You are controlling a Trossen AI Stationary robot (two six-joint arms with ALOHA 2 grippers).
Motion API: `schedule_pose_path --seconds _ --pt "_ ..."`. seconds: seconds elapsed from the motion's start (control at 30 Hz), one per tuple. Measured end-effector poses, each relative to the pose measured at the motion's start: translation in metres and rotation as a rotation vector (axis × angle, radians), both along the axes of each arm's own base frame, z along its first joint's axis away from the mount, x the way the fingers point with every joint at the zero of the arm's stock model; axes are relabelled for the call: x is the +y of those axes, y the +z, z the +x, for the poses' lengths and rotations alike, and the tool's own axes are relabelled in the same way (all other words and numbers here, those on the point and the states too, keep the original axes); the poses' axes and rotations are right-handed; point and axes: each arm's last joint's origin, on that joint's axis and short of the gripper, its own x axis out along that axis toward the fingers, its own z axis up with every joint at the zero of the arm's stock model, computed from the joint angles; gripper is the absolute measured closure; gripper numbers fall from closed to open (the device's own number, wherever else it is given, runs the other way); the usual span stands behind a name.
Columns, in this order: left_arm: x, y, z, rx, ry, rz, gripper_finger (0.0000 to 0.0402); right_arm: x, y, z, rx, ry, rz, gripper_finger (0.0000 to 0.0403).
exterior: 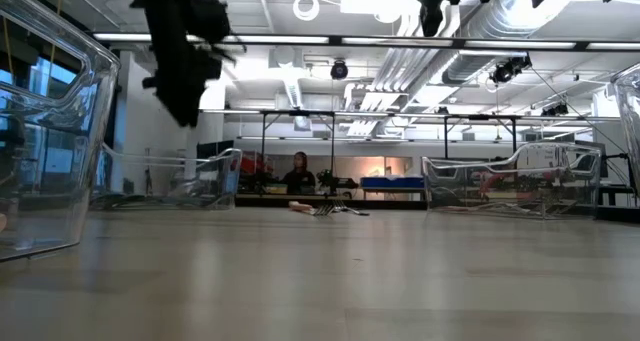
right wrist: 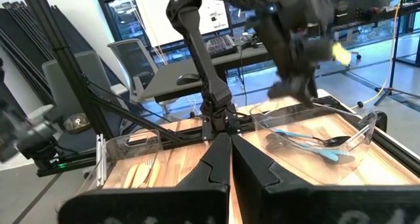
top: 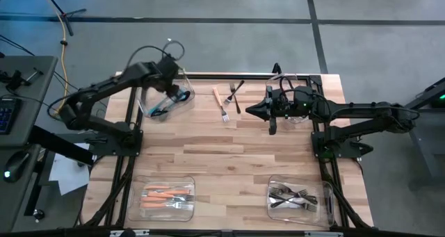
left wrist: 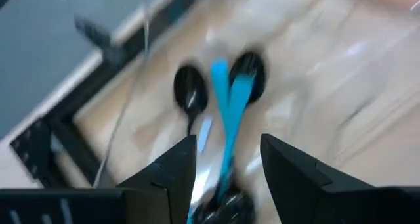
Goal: Sort silverware by color (type)
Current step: Put the light orange fork into the bottom left transparent bin
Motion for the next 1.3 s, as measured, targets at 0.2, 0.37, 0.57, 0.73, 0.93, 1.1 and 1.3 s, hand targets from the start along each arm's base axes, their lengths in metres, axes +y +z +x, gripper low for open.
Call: schedule_pose_path --seconds 0.2,0.37,0.57,0.73,0.93,1.1,1.3 --pt "-0.013 0.05 -0.001 -0.388 -0.014 0.126 0.0245 0.0 0.0 0.0 0.0 -0.001 0.0 0.0403" --pt "-0.041 0.068 0.003 -0.749 -0.177 0.223 0.0245 0.0 0.0 0.0 0.0 -0.003 0.0 0.0403" --pt "-0.083 0.057 0.012 -1.039 -0.357 0.225 0.0245 0.0 0.0 0.0 0.0 -0.003 0.0 0.0403" --pt "-0.115 0.038 0.023 -1.136 -0.484 0.208 0.0245 0.0 0.0 0.0 0.0 -0.003 0.0 0.0403" --pt "-0.131 0.025 0.032 -1.114 -0.478 0.239 0.0245 0.0 0.0 0.0 0.0 -0.003 0.0 0.0403" --pt "-0.132 0.025 0.033 -1.111 -0.483 0.248 0.0245 0.0 0.0 0.0 0.0 -0.003 0.0 0.0403" --pt "-0.132 0.025 0.033 -1.112 -0.484 0.249 0.0245 0.0 0.0 0.0 0.0 -0.002 0.0 0.0403"
